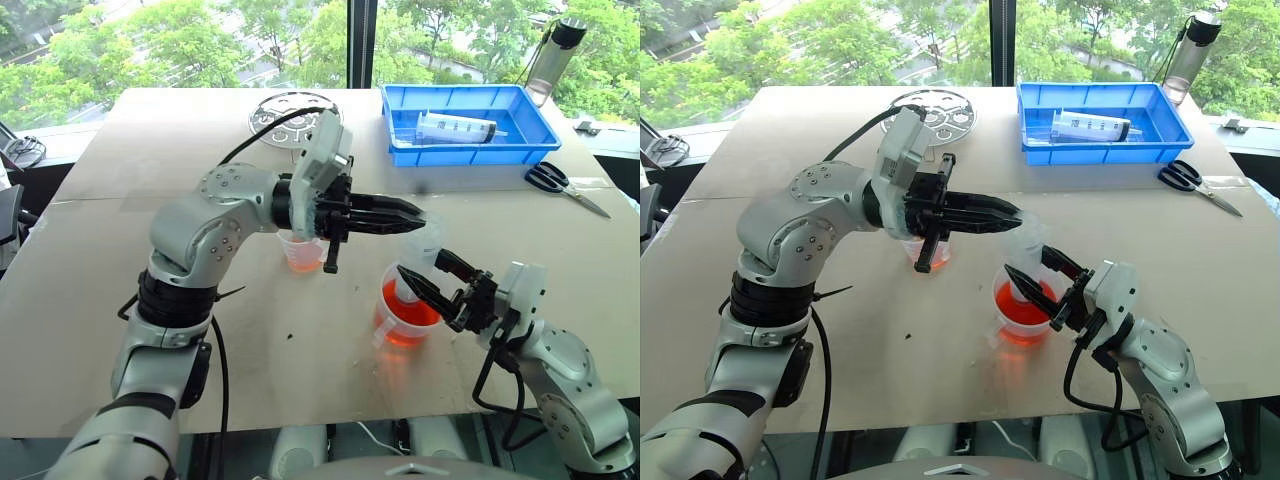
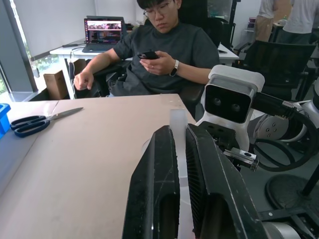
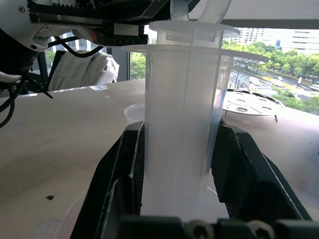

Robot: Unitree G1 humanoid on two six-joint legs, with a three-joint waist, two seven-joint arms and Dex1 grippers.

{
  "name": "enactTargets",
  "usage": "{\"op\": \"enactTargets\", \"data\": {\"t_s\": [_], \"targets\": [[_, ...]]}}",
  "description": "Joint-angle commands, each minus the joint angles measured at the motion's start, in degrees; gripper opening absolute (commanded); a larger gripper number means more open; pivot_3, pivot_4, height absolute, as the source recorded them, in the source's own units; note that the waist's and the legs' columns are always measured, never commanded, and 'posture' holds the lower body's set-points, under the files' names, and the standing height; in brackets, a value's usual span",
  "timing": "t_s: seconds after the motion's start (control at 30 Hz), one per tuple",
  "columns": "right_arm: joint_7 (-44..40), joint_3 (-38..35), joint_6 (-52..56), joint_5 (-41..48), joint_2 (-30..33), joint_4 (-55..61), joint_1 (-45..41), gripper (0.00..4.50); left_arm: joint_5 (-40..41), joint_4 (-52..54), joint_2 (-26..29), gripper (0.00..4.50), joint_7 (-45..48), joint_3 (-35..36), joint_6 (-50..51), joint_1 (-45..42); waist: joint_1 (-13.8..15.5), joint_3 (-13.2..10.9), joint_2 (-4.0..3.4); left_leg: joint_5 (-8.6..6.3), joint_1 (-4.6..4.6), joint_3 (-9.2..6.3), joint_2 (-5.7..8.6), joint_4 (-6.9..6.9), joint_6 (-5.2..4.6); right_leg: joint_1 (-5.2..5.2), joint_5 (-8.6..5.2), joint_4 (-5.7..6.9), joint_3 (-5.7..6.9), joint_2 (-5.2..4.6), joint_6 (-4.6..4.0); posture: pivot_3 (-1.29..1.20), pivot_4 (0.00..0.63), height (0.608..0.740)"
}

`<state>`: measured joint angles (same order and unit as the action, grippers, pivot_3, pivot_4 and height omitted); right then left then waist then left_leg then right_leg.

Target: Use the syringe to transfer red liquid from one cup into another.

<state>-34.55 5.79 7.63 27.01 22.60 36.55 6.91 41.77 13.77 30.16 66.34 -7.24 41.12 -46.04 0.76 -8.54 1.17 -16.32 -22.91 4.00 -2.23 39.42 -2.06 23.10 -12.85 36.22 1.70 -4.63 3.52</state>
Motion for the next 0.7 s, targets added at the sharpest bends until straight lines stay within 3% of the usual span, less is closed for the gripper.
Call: {"op": "enactTargets", "data": {"t_s": [0.03,0.5,0.7], "targets": [[-1.27,0.64,-0.59,1.01,0.01,2.18,-1.27,1.47,-0.31,-1.88,-0.21,0.00,2.77,0.14,-2.08,-2.11,0.00,0.00,0.00,0.00,0.00,0.00,0.00,0.00,0.00,0.00,0.00,0.00,0.00,0.00,0.00,0.00,0.150,0.740],[-1.86,0.05,0.60,3.13,0.77,2.70,-2.09,1.47,-7.09,-19.56,-2.21,0.00,17.25,-2.02,-14.38,-10.36,0.03,-0.01,0.00,-0.01,-0.02,0.03,0.00,-0.01,-0.02,0.00,0.00,-0.03,0.00,0.02,0.00,0.00,0.150,0.740],[-1.61,0.12,1.14,2.75,1.39,3.05,-2.03,1.47,-6.14,-21.37,-4.08,0.00,17.82,-0.85,-12.74,-12.84,0.00,-0.01,0.01,-0.02,-0.03,0.02,0.00,0.00,-0.03,0.01,0.00,-0.04,0.00,0.02,0.00,0.00,0.150,0.740]]}}
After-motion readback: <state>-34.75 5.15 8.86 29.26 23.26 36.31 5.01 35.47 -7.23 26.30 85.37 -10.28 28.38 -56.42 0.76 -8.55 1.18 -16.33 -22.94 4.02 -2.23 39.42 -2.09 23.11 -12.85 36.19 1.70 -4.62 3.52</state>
